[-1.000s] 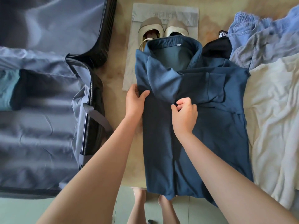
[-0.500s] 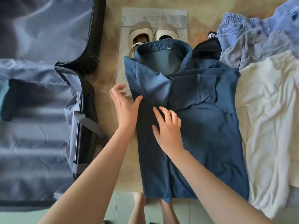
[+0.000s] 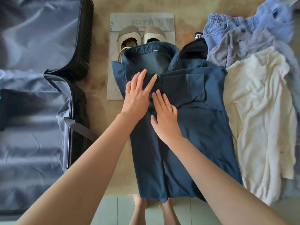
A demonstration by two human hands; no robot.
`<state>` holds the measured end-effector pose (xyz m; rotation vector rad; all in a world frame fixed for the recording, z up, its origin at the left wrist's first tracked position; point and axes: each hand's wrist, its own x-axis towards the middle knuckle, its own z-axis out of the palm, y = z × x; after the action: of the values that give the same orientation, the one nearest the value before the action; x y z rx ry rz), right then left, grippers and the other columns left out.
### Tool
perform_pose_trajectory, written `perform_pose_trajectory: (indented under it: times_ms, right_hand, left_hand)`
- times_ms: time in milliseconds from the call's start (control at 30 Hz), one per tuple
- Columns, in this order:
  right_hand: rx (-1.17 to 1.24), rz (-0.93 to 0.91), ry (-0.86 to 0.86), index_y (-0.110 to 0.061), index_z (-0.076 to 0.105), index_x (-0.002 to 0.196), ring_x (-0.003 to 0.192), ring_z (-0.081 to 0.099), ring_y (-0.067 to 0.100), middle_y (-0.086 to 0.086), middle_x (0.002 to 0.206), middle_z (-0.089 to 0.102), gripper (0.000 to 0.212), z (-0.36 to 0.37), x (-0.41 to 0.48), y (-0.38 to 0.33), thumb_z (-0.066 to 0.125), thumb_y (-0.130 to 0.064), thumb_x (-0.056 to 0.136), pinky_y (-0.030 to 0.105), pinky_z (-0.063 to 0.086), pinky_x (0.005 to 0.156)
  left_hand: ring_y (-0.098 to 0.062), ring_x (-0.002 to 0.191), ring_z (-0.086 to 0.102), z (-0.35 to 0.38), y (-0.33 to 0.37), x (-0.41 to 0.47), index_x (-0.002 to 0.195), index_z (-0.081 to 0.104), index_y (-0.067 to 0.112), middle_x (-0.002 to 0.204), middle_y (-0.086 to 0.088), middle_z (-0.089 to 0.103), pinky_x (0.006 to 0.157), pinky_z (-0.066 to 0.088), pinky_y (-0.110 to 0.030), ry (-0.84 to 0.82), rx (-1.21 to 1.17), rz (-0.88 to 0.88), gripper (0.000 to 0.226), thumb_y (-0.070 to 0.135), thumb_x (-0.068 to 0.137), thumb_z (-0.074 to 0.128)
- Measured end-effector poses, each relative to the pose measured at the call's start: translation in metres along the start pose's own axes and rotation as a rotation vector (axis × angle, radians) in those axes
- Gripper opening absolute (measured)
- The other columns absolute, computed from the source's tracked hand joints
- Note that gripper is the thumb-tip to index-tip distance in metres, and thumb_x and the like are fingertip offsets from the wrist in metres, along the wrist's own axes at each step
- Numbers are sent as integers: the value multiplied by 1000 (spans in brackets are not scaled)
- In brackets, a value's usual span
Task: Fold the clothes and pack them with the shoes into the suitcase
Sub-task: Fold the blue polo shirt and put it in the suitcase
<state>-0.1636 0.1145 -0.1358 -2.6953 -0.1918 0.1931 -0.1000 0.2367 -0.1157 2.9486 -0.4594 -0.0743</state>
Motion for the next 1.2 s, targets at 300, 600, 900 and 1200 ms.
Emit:
perform_pose_trajectory:
  times_ms: [300, 600, 900, 1200]
  right_hand:
    - [270, 438, 363, -7, 46, 138, 130, 39, 35, 18, 143, 43, 54, -47, -59, 79, 63, -11, 88, 43, 27, 107]
    - [483, 905, 388, -13, 62, 112, 101, 59, 20, 0, 107, 64, 33, -86, -108, 140, 68, -28, 84, 29, 40, 78]
    - [646, 938, 342, -17, 68, 101, 85, 63, 12, -7, 85, 66, 22, -82, -105, 135, 71, -25, 81, 26, 47, 77]
    - [601, 789, 407, -18, 70, 100, 81, 63, 11, -6, 88, 70, 16, -71, -112, 110, 68, -22, 85, 26, 50, 75]
  left_hand:
    - [-33, 126, 39, -14, 37, -4, 126, 57, 10, 141, -17, 40, 102, 37, -44, 233, -273, -73, 44, 0, 83, 57]
    - [-20, 104, 54, -12, 123, 12, 118, 61, 15, 119, -1, 54, 83, 48, -41, 10, -605, -187, 27, 13, 93, 53]
    - [-19, 109, 53, 4, 201, 71, 129, 47, 18, 125, 0, 51, 84, 46, -34, -172, -644, -360, 46, 37, 89, 61]
    - [-23, 116, 42, 23, 223, 92, 122, 40, 14, 126, -3, 42, 82, 43, -36, -148, -433, -511, 69, 50, 73, 73]
